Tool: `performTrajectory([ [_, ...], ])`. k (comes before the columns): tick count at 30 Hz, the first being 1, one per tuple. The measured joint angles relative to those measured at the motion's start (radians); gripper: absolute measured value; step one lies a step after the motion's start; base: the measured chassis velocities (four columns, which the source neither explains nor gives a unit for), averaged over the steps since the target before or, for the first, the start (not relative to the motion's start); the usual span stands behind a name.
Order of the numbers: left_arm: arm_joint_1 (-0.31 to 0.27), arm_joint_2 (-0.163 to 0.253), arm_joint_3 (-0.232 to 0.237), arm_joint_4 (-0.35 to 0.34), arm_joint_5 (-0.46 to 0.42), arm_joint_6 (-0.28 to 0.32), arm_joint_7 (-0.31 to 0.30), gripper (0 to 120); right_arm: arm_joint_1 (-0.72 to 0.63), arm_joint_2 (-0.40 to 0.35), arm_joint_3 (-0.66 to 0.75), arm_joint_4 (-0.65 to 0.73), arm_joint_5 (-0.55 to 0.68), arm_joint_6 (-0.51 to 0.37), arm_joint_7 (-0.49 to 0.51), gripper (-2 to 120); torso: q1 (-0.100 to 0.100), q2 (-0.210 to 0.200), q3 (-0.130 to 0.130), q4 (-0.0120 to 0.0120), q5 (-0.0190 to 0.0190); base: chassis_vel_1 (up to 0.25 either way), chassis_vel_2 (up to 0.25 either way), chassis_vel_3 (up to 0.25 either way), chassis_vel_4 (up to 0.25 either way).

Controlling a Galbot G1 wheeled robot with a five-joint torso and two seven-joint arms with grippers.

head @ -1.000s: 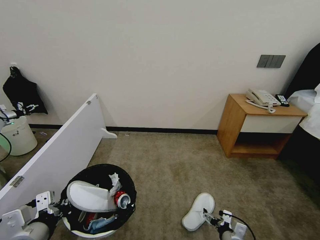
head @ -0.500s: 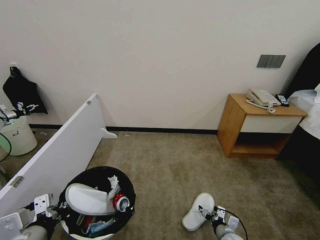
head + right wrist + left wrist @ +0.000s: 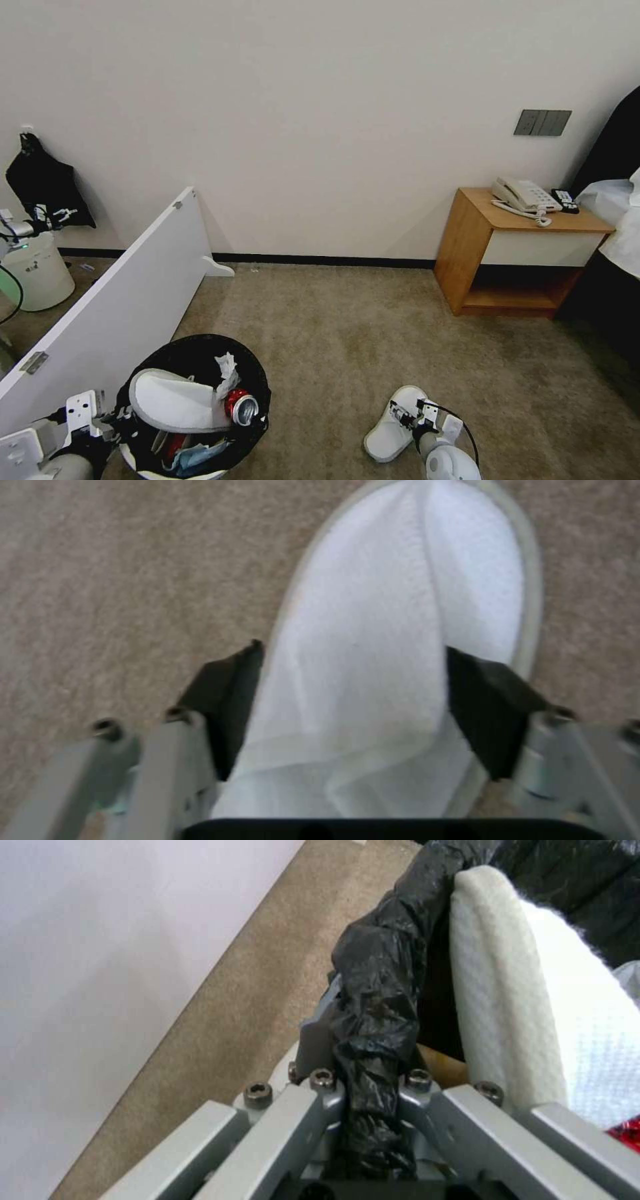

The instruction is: Pick up the trash bin, then pick up the garbage from the floor and place it into the trash bin.

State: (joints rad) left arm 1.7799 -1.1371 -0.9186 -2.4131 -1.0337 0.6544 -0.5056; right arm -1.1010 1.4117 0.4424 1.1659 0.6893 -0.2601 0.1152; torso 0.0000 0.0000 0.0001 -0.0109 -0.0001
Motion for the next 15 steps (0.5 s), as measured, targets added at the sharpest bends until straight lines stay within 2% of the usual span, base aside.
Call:
performTrajectory([
  [2, -0.001, 0.000, 0.000, 0.000, 0.000, 0.000, 0.000, 2, 0.001, 0.000, 0.003, -0.004, 0.001, -0.001, 0.000, 61, 0.000, 0.000, 0.000, 0.0000, 0.0000, 0.000, 0.000, 0.000, 0.000],
  [4, -0.004, 0.000, 0.001, 0.000, -0.001, 0.000, 0.000, 2, 0.002, -0.003, 0.011, -0.013, 0.001, -0.001, 0.000, 47, 0.000, 0.000, 0.000, 0.0000, 0.0000, 0.000, 0.000, 0.000, 0.000],
  [5, -0.004, 0.000, 0.001, 0.000, -0.001, 0.000, 0.000, 2, 0.002, -0.003, 0.011, -0.013, 0.001, -0.001, 0.000, 47, 0.000, 0.000, 0.000, 0.0000, 0.0000, 0.000, 0.000, 0.000, 0.000],
  [6, -0.005, 0.001, 0.002, 0.000, -0.001, 0.000, 0.000, 2, 0.002, -0.003, 0.014, -0.015, 0.001, -0.001, 0.000, 40, 0.000, 0.000, 0.000, 0.0000, 0.0000, 0.000, 0.000, 0.000, 0.000],
  [7, -0.005, 0.001, 0.002, 0.000, -0.001, 0.000, 0.000, 2, 0.002, -0.003, 0.014, -0.015, 0.001, -0.001, 0.000, 40, 0.000, 0.000, 0.000, 0.0000, 0.0000, 0.000, 0.000, 0.000, 0.000],
  [9, -0.007, 0.002, 0.002, 0.000, -0.001, 0.000, 0.000, 2, -0.002, -0.005, 0.017, -0.014, 0.001, -0.002, 0.000, 29, 0.000, 0.000, 0.000, 0.0001, 0.0000, 0.000, 0.000, 0.000, 0.000],
  [10, -0.007, 0.002, 0.002, 0.000, -0.001, 0.000, 0.000, 2, -0.002, -0.005, 0.017, -0.014, 0.001, -0.002, 0.000, 29, 0.000, 0.000, 0.000, 0.0001, 0.0000, 0.000, 0.000, 0.000, 0.000],
  [12, -0.008, 0.003, 0.002, 0.000, -0.002, 0.000, 0.000, 2, -0.009, -0.008, 0.020, -0.006, 0.000, -0.003, -0.002, 17, 0.000, 0.000, 0.000, 0.0001, 0.0001, 0.000, 0.000, 0.000, 0.000],
  [13, -0.008, 0.003, 0.002, 0.000, -0.002, 0.000, 0.000, 2, -0.009, -0.008, 0.020, -0.006, 0.000, -0.003, -0.002, 17, 0.000, 0.000, 0.000, 0.0001, 0.0001, 0.000, 0.000, 0.000, 0.000],
  [15, -0.009, 0.004, 0.003, 0.000, -0.003, 0.000, 0.000, 2, -0.020, -0.014, 0.021, 0.011, -0.004, -0.003, -0.004, 9, 0.000, 0.000, 0.000, 0.0001, 0.0001, 0.000, 0.000, 0.000, 0.000],
])
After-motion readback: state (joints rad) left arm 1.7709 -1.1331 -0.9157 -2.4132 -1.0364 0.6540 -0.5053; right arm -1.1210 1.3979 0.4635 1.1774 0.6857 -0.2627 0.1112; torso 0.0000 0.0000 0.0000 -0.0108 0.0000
